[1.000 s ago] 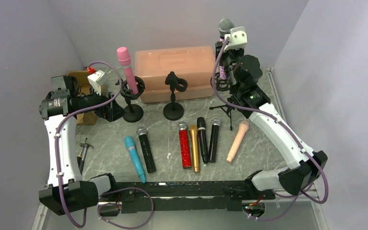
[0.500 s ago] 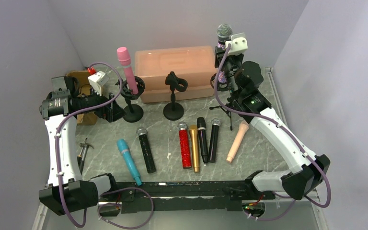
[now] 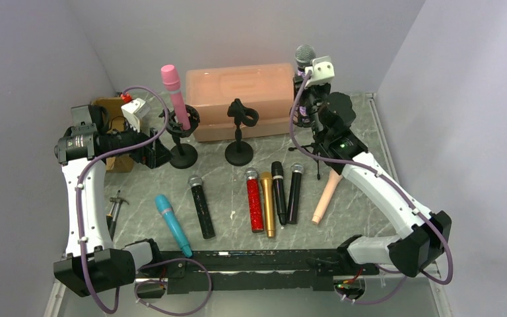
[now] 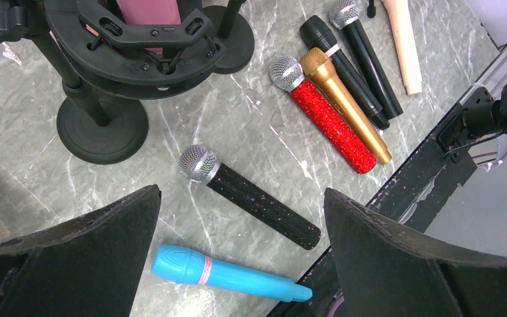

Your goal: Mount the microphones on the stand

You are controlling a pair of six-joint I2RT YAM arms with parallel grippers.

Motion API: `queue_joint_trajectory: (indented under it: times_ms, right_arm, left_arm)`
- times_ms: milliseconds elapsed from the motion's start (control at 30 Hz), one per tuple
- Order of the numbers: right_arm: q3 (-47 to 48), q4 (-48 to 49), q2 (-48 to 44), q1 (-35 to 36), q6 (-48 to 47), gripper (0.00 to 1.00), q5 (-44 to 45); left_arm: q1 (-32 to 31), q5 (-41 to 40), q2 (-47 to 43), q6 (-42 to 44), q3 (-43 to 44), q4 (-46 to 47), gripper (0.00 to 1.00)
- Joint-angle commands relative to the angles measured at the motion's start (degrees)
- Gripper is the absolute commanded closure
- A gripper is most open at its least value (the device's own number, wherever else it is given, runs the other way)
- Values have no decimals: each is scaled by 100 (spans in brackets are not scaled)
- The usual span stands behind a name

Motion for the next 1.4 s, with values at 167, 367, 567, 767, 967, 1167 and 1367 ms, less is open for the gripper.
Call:
queue_joint_trajectory:
  times_ms: [167,367,567,767,967,1167,1367]
  right_arm:
    - [-721,1094,-367,-93,-16,100,617]
    - [-969,1312,-404,-170,-48,100,858]
    - [-945,1206,-366,-178,29,100,1108]
    - [-1121,1278,-414,-181,234,100,1315]
    - [-1249,1119,-290,-178,402,100,1223]
    - [-1490,1082,-247,-179,415,100,1160]
    - [-1789,864,-286,-178,648,100,1118]
  left_arm:
    - [-15,38,-35,125,-11,68,1]
    - [-14,-2,-42,135,-19,67,1]
    - [-23,-24,-69,110,-60,108,1]
    - [-18,-24,-69,83,-67,133,1]
    - [-20,-42,-53,97,-37,122,1]
    - [-20,-50,-69,118,-53,132,1]
    - [-16,-25,-39,101,-89,169,1]
